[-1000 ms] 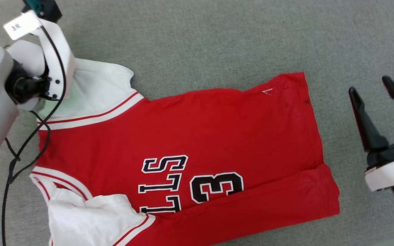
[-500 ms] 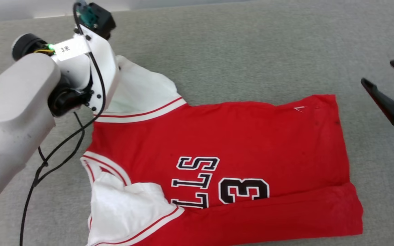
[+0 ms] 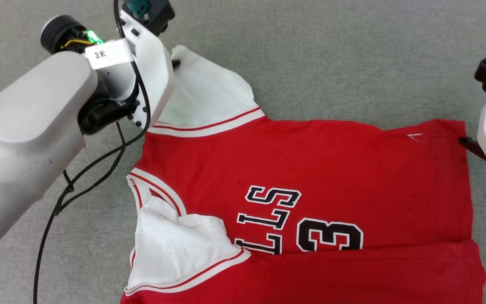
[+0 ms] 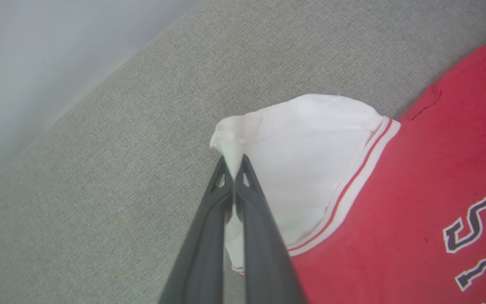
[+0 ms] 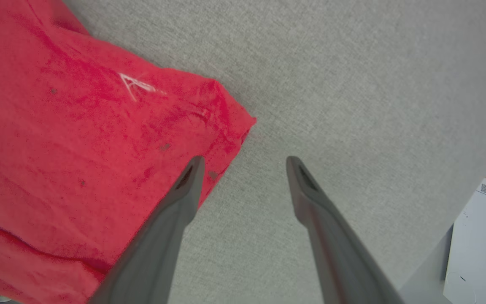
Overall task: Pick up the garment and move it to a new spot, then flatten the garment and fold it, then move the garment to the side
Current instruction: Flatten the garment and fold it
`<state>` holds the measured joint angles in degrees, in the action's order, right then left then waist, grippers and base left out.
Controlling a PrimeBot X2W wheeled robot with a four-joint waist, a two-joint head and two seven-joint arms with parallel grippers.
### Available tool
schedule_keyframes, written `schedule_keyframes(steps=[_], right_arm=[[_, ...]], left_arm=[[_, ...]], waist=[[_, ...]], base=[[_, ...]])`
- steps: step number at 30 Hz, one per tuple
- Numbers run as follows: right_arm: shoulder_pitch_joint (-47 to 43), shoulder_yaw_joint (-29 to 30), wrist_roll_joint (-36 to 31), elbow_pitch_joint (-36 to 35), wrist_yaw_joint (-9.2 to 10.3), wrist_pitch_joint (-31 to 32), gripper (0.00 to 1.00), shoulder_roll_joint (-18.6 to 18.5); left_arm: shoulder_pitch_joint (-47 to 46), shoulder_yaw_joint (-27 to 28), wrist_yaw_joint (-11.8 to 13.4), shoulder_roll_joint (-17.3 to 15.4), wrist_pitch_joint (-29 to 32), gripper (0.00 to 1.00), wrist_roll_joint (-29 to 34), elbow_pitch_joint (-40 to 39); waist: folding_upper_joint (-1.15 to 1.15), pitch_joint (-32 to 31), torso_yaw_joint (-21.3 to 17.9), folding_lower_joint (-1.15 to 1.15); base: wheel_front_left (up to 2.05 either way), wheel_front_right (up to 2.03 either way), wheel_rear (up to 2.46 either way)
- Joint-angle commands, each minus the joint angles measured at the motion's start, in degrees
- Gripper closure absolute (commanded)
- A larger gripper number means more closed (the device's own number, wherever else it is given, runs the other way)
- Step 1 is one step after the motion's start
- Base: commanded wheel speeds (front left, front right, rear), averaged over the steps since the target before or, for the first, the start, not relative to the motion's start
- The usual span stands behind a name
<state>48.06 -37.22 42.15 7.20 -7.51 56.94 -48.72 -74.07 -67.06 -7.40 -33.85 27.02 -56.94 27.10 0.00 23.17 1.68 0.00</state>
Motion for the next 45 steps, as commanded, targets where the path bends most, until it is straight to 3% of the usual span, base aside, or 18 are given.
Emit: schedule_keyframes(steps=[1, 12, 13, 14, 23, 31, 38, 45], right_arm=[[1.0, -0.5, 0.4, 1.7, 0.04, -0.5, 0.00, 1.1], [-0.4, -9.1, 2.1, 13.4, 0.01, -7.9, 0.00, 6.3], [-0.3, -9.5, 2.5, 13.6, -0.05, -9.3, 0.54, 6.3], [0.0, -9.6, 2.9, 13.7, -0.05, -10.8, 1.00, 6.3], [0.4, -9.7, 5.3, 13.5, 0.04, -20.7, 1.00, 3.4], [-6.0, -10.6, 8.1, 9.3, 0.04, -28.7, 1.00, -0.4], [-15.0, -9.9, 9.1, 6.5, 0.04, -32.9, 1.00, -2.3], [-24.4, -8.5, 8.6, 4.6, 0.04, -35.4, 1.00, -1.5]], left_arm=[[-0.9, -0.2, 0.0, 0.1, -0.5, 1.00, 0.4, -0.4], [-1.7, -0.7, 0.0, -0.5, -2.2, 1.00, 0.5, -1.0], [-1.5, -0.8, 0.0, -0.7, -2.2, 1.00, 0.4, -0.9], [-1.3, -1.0, 0.0, -0.7, -2.5, 1.00, 0.4, -0.9], [1.9, -2.0, 0.0, -1.8, -4.7, 1.00, -0.3, -1.8], [9.1, -3.5, 0.7, -6.9, -5.7, 1.00, -1.5, -7.8], [18.4, -4.7, 4.1, -13.3, -5.0, 1.00, -2.8, -17.9], [29.7, -5.7, 8.9, -18.3, -5.7, 1.00, -4.2, -26.6]], waist=[[0.00, 1.3, 0.9, 0.00], [0.00, 4.2, 2.1, 0.00], [0.00, 4.1, 2.0, 0.00], [0.00, 3.8, 1.8, 0.00], [0.00, -3.0, 0.9, 0.00], [0.00, -11.4, 0.3, 0.00], [0.00, -16.3, 0.4, 0.00], [0.00, -18.1, 0.6, 0.00]], base=[[0.00, 0.00, 0.00], [0.00, 0.00, 0.00], [0.00, 0.00, 0.00], [0.00, 0.00, 0.00], [0.00, 0.00, 0.00], [0.00, 0.00, 0.00], [0.00, 0.00, 0.00], [0.00, 0.00, 0.00]])
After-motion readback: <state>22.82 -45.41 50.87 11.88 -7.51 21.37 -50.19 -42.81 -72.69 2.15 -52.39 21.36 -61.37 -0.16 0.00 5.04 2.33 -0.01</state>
